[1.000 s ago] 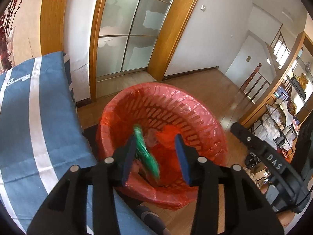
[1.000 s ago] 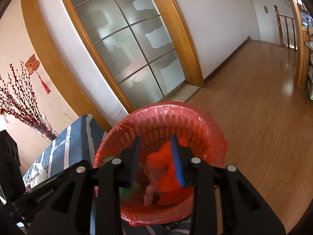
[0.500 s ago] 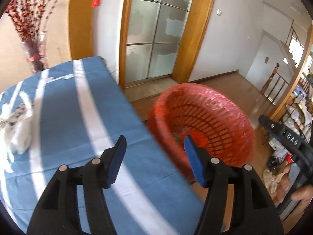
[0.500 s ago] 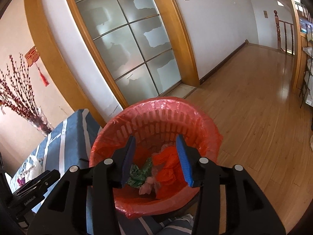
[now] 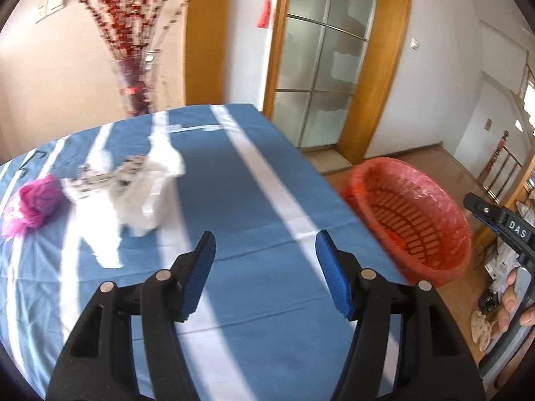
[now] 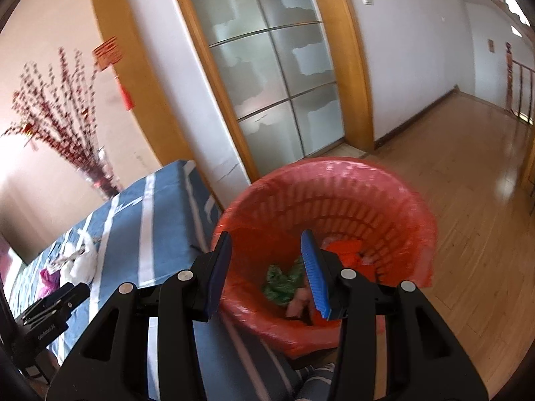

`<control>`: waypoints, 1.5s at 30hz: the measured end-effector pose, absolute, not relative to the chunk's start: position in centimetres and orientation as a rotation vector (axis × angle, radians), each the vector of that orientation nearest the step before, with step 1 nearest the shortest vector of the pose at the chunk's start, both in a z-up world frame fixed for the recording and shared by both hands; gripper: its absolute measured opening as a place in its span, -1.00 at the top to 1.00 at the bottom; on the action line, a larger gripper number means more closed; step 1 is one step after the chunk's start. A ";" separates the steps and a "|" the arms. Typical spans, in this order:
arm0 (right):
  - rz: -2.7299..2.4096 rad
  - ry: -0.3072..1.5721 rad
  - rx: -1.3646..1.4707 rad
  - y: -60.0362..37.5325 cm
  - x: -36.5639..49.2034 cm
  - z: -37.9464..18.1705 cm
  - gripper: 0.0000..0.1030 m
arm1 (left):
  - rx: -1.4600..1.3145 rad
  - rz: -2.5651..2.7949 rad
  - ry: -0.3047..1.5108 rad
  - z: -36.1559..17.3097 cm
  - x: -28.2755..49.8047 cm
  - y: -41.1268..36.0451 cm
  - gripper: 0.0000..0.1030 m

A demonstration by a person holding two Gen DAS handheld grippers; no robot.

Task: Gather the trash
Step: 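Move both tools back to the table toward the pink and dotted bags, then grasp the pink bag with the left tool while the right tool grasps the black-dotted white bag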

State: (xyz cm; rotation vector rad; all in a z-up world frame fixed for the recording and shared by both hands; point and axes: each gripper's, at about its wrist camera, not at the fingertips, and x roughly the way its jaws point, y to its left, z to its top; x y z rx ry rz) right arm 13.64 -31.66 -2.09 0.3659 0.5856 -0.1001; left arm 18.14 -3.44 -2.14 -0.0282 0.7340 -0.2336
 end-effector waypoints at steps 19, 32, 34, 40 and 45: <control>0.213 0.644 0.229 -16.4 16.9 -0.7 0.14 | -0.124 0.088 0.702 -1.8 16.8 12.9 -0.21; 0.402 0.698 0.186 -3.5 22.3 -0.4 0.23 | -0.189 0.217 0.689 -2.2 19.2 22.0 -0.21; 0.409 0.720 0.198 -2.2 23.6 -0.8 0.25 | -0.215 0.222 0.701 -2.4 20.1 23.4 -0.21; 0.397 0.787 0.222 -0.4 26.4 -2.3 0.33 | -0.229 0.234 0.703 -2.6 22.3 26.0 -0.21; 0.404 0.825 0.209 1.1 27.3 -3.3 0.34 | -0.241 0.233 0.711 -2.8 23.8 27.3 -0.27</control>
